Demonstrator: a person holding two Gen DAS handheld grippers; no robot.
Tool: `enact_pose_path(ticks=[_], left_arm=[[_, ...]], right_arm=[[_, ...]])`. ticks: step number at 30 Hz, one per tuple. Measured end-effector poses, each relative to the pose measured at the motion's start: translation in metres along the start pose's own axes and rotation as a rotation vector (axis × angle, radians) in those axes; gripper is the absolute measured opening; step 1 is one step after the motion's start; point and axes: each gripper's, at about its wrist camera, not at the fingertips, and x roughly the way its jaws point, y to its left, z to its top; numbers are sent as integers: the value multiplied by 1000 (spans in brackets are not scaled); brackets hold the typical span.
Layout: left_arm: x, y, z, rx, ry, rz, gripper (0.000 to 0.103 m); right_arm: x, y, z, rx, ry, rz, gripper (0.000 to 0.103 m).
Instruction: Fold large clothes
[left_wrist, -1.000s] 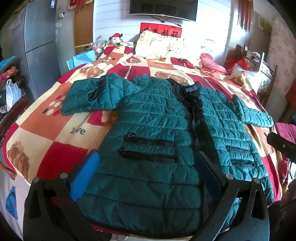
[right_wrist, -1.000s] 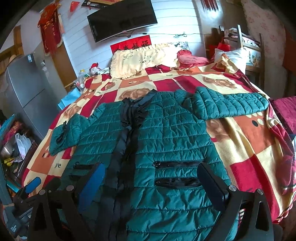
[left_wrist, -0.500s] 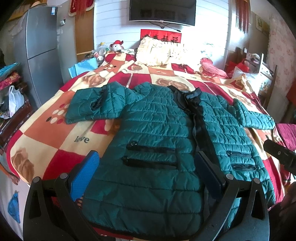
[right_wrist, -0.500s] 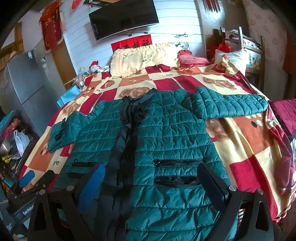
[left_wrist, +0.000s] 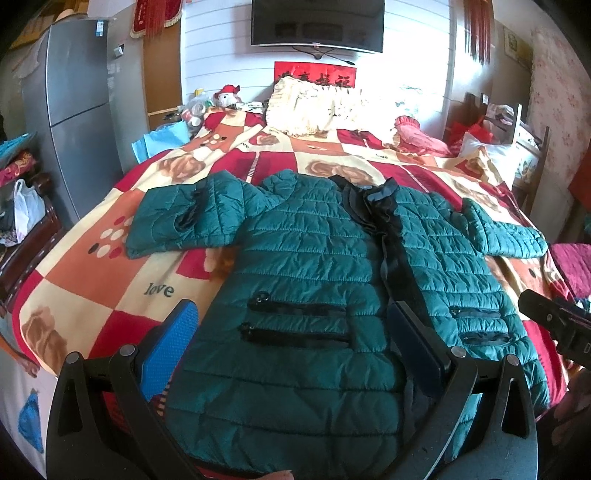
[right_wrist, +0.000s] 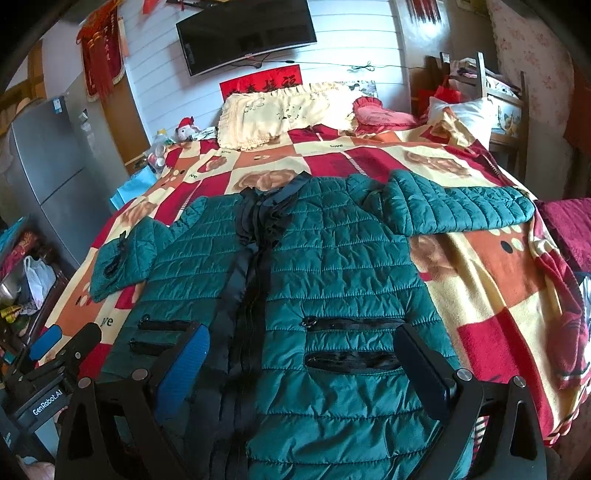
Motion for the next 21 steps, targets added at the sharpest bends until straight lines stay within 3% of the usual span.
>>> enact_pose_path(ticks=[21], left_arm=[[1,0,2,-2,-4,4,102]], right_arm=[[2,4,-1,-2,1,5,99]])
